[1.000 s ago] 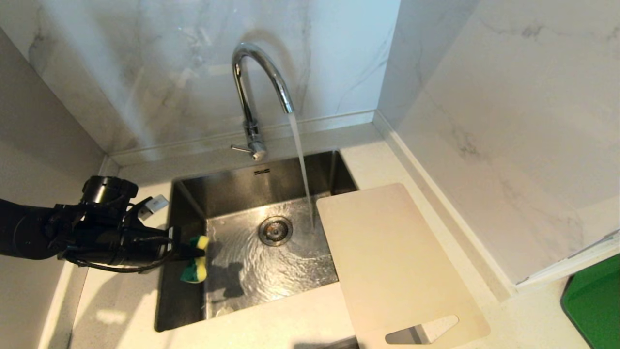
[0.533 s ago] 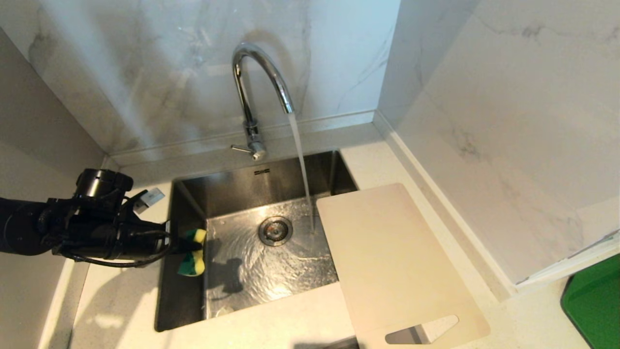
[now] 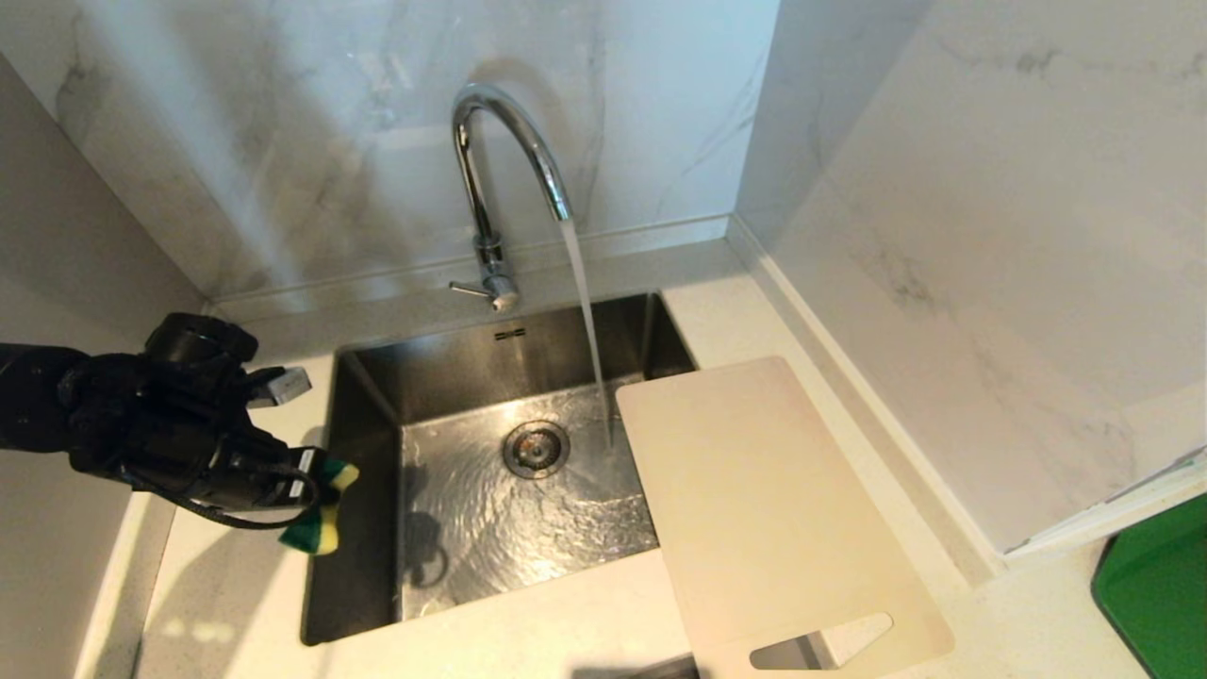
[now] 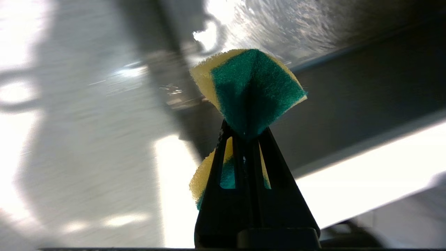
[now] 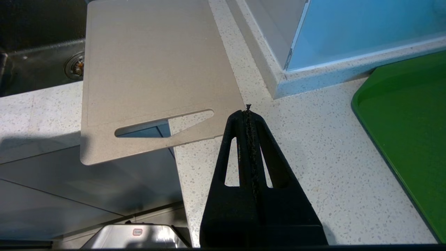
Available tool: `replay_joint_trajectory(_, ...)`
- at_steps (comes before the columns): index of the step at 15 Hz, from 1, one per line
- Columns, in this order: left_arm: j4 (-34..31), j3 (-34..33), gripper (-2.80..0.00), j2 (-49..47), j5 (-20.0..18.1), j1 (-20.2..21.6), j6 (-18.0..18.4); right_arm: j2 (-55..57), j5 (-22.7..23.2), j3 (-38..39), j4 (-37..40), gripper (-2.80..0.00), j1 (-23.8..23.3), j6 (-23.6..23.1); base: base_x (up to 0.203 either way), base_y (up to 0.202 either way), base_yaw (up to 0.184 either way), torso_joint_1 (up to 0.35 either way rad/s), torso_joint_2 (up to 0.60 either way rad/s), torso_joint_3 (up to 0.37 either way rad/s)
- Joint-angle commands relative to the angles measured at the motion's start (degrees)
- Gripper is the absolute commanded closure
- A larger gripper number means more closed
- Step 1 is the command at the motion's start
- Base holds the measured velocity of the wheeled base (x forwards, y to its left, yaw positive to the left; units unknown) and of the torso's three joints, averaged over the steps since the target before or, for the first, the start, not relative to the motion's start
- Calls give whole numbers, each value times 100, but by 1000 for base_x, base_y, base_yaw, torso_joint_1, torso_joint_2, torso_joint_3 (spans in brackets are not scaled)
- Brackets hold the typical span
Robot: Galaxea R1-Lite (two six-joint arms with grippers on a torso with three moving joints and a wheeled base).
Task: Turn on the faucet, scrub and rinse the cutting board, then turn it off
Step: Put down the cleaning cloth
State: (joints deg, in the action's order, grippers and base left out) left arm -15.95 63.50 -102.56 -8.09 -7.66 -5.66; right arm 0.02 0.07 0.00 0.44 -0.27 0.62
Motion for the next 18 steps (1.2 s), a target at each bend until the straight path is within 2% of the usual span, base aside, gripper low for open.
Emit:
replay_joint_trajectory(1,-187,-28,0,25,254,127,187,-2,1,9,0,0,0,-1,0,0,0,0,0,0)
replay_joint_trajectory(13,-164,-1199,0,377,239,802,257,-2,1,9,0,0,0,-1,0,0,0,0,0,0)
replay_joint_trajectory(18,777,-1940,0,127,231,1036,258,-2,1,9,0,0,0,-1,0,0,0,0,0,0)
